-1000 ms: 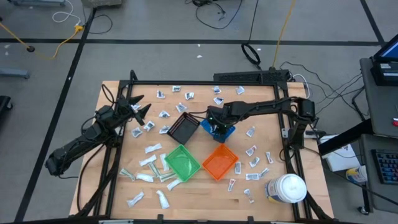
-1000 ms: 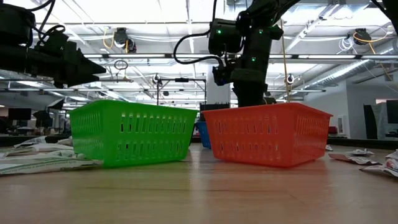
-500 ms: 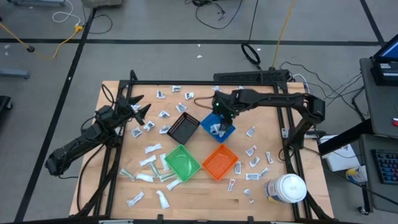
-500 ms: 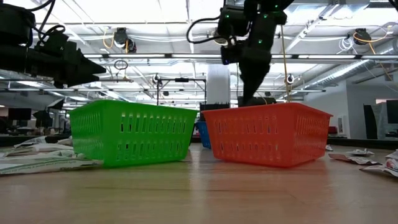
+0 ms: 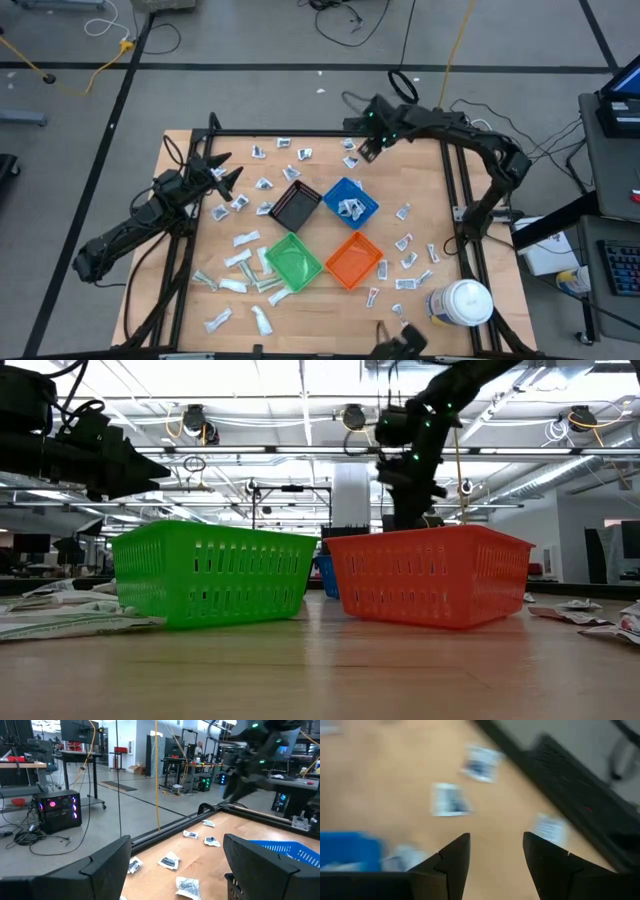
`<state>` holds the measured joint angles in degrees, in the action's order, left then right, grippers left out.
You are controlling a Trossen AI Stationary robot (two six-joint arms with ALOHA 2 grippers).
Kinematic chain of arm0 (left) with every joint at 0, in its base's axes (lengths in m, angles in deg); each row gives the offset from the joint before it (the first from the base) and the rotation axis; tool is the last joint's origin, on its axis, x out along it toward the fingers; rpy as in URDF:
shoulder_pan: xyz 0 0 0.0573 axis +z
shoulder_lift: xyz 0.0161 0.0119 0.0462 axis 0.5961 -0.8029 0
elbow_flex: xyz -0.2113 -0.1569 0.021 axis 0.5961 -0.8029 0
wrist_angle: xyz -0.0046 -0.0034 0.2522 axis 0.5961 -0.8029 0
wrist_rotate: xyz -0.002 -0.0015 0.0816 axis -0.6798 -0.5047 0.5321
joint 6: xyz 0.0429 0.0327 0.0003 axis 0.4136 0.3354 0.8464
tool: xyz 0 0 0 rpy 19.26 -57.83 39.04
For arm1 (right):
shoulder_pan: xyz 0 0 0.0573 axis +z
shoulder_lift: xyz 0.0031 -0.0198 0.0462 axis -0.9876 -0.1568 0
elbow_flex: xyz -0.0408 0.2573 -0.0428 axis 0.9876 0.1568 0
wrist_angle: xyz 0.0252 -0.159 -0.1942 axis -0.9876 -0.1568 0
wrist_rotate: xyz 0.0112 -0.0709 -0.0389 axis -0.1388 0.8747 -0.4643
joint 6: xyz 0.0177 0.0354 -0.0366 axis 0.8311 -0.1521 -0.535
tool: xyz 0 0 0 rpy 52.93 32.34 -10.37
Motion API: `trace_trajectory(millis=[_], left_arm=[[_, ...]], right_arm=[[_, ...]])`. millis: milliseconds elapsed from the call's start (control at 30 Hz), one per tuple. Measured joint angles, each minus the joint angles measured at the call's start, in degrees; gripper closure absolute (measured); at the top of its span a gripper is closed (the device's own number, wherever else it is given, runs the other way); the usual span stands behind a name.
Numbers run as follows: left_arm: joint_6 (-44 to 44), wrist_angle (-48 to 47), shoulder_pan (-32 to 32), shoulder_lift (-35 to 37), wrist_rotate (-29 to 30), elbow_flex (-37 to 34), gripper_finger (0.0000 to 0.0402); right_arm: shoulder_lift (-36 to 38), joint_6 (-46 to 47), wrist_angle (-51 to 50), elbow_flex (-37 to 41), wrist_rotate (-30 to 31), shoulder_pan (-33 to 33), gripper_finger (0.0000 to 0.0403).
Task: Pick & Place First Aid Supplies
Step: Put the blue alcohol pad into the blue bin
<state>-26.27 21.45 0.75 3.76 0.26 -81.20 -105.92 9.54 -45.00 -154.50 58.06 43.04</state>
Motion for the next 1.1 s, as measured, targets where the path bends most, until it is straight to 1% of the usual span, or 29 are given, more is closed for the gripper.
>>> trace_trajectory(millis=[100,167,300,400,500,700,800,967,1100], left_arm=[[0.0,0.03,0.01,0.0,0.0,0.0,0.0078],[0.0,0.03,0.02,0.0,0.0,0.0,0.0078],[0.0,0.05,0.0,0.0,0.0,0.0,0.0078],[0.0,0.07,0.0,0.0,0.02,0.0,0.0078],[0.0,0.07,0.0,0.0,0.01,0.0,0.0078],[0.0,0.12,0.0,0.0,0.02,0.0,0.0078],[0.0,0.11,0.02,0.0,0.02,0.0,0.0078],[0.0,0.14,0.01,0.0,0.02,0.0,0.0078],[0.0,0.14,0.01,0.0,0.02,0.0,0.0078]], right_arm=[[0.0,1.66,1.3,0.03,3.84,-3.78,0.0222],[0.0,2.83,1.7,0.03,5.14,-6.1,0.0222],[-0.02,5.82,3.4,0.03,5.33,-9.98,0.0222],[-0.18,7.01,5.43,0.03,5.41,-11.39,0.0222],[-2.78,6.75,8.33,-0.1,5.23,-10.56,0.0222],[-9.0,4.91,10.07,-0.04,5.24,-9.35,0.0222],[-12.1,3.77,9.95,0.03,5.26,-9.35,0.0222],[-16.92,4.41,8.07,0.03,4.98,-9.3,0.0222],[-19.19,6.43,6.54,-0.09,1.94,-9.35,0.0222]])
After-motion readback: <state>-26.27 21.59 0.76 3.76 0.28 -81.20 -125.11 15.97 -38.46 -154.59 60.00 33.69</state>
